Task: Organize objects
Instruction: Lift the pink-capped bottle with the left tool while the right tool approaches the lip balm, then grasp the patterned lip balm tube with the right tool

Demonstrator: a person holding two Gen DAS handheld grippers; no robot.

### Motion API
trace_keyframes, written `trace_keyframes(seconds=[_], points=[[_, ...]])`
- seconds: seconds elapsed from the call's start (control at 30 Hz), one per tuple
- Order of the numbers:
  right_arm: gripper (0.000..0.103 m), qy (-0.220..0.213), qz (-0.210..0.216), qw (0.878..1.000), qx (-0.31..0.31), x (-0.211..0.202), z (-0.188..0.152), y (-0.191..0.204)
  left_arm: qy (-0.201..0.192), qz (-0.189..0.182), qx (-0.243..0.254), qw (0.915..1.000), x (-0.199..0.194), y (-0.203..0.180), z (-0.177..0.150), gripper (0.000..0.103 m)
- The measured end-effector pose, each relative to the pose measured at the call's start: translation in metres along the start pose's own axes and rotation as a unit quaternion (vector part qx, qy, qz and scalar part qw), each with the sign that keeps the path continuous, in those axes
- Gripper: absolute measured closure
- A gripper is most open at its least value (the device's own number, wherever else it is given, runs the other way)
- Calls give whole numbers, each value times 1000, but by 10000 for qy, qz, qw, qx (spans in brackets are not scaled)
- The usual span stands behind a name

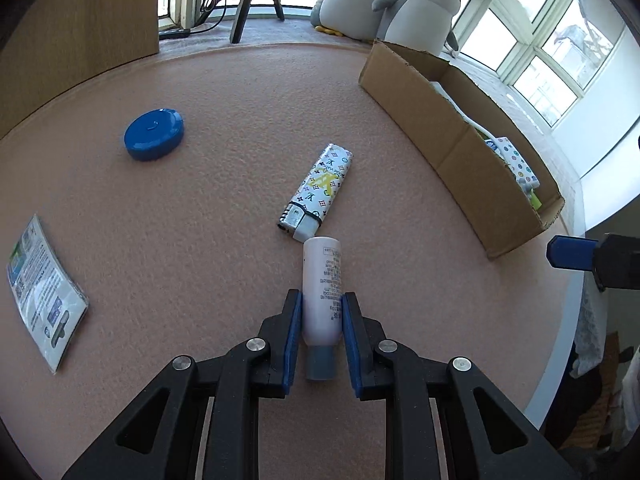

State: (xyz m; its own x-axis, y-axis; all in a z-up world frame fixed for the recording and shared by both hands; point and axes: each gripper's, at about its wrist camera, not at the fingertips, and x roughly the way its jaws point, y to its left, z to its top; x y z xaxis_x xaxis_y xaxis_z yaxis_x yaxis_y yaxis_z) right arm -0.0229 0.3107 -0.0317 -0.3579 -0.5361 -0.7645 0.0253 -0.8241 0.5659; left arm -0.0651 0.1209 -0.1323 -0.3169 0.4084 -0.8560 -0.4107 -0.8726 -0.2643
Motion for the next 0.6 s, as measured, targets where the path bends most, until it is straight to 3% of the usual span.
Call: trace_keyframes(seconds=[0.17, 0.4, 0.6], points=[[51, 242, -4, 9997, 65, 44, 19, 13, -65, 327, -265, 9991, -15, 32, -6, 81], [53, 450, -521, 9973, 259, 100, 46, 11, -77, 294, -492, 9983, -24, 55, -10, 81], [63, 507, -813, 9948, 332, 119, 67, -1, -72, 292, -523, 9982, -29, 56, -10, 77]])
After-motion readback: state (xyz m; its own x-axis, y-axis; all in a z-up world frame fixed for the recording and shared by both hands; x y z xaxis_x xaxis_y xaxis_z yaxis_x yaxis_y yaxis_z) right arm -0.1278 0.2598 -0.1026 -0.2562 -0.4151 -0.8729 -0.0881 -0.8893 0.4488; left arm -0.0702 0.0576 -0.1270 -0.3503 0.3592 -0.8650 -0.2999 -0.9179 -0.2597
